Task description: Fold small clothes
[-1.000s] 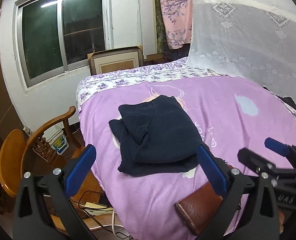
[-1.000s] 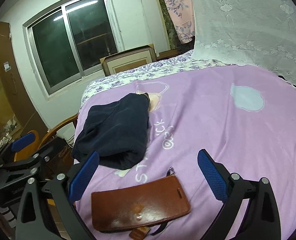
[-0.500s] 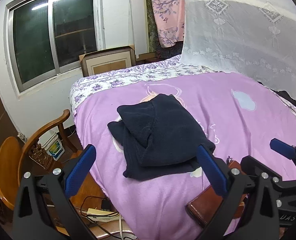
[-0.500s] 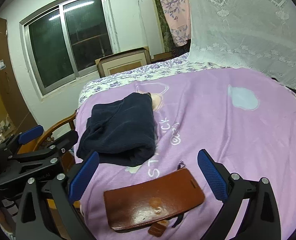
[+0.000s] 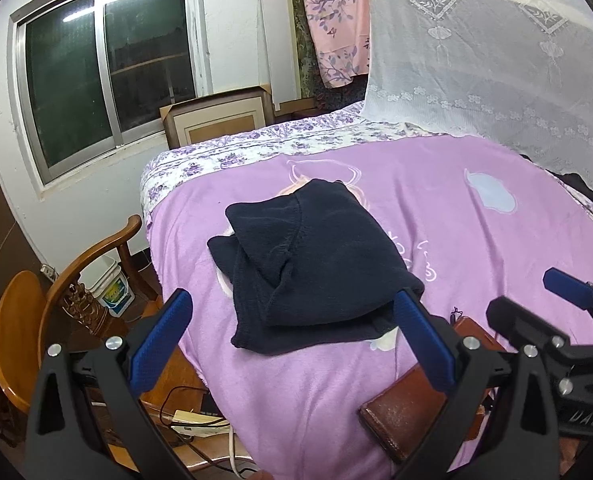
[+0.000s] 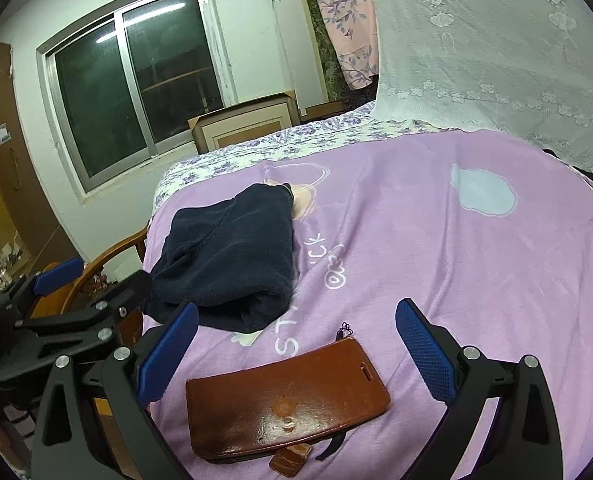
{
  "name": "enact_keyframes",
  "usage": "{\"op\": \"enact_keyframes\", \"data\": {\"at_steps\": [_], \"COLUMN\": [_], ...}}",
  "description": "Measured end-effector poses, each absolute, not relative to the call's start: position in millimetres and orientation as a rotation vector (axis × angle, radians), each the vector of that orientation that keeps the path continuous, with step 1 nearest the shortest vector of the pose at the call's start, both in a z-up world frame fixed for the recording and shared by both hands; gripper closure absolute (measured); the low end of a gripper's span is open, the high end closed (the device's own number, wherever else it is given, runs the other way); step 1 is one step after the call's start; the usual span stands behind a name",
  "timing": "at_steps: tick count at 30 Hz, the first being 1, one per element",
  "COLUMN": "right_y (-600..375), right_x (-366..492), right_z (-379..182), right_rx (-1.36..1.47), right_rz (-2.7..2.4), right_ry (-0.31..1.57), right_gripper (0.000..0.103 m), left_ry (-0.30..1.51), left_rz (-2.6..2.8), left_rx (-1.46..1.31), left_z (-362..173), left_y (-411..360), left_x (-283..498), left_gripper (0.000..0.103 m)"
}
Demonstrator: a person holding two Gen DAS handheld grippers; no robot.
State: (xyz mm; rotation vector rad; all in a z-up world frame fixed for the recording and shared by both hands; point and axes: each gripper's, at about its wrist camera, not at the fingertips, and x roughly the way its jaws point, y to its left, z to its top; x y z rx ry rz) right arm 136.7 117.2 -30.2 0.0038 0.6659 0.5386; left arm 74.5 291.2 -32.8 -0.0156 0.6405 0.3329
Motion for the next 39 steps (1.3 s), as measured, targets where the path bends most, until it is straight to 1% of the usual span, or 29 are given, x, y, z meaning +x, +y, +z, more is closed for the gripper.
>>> {"op": "enact_keyframes", "data": {"at_steps": [39], "right_y": [118.8], "right_x": [132.8], "right_z": [-27.1], "right_rx": [0.001], "right_rz": [0.547], "right_ry": [0.657], "right_gripper": [0.003], "left_ry": [0.649], "left_rz": [0.345], "left_rx": [-0.045], "left_z": [-31.8], "left_y": [290.8], "left_x": [69.8], "left_gripper": [0.004]}}
